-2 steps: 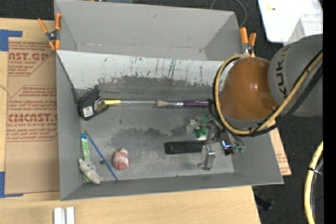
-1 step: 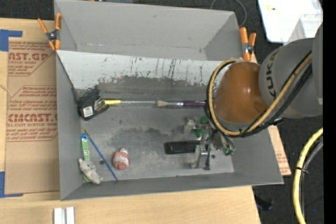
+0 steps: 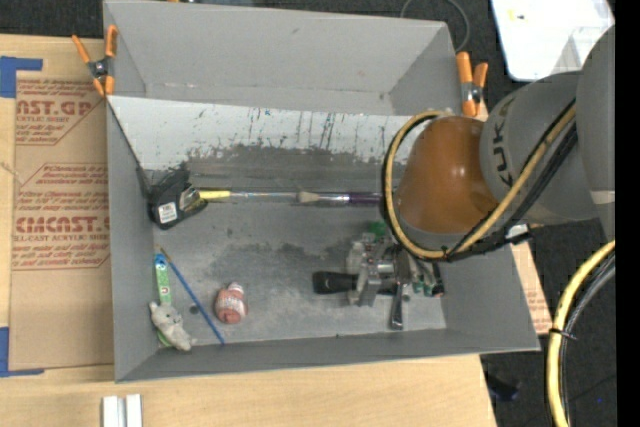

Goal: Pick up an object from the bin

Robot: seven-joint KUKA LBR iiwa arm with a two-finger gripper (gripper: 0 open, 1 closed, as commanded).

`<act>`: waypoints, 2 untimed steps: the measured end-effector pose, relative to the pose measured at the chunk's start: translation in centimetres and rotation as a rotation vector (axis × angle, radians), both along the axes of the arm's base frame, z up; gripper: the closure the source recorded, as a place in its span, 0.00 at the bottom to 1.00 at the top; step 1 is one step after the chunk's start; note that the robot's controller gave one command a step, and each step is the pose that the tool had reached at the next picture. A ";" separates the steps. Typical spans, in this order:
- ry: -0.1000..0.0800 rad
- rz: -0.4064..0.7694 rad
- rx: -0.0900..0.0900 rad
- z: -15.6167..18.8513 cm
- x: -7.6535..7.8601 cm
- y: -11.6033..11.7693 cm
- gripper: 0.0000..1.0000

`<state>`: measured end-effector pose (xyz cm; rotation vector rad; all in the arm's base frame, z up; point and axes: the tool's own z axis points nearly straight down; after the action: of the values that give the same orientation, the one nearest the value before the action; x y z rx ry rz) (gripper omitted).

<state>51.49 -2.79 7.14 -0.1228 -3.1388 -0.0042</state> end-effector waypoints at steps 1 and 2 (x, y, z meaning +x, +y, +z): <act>0.000 0.000 0.000 0.0 0.0 0.0 1.00; 0.011 0.000 0.001 2.4 -0.3 0.0 1.00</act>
Offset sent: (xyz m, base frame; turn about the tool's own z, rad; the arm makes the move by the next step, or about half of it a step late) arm 0.0001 -0.0001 0.0919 0.0000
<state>51.16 -2.77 9.51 -0.1228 -3.1282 -0.0048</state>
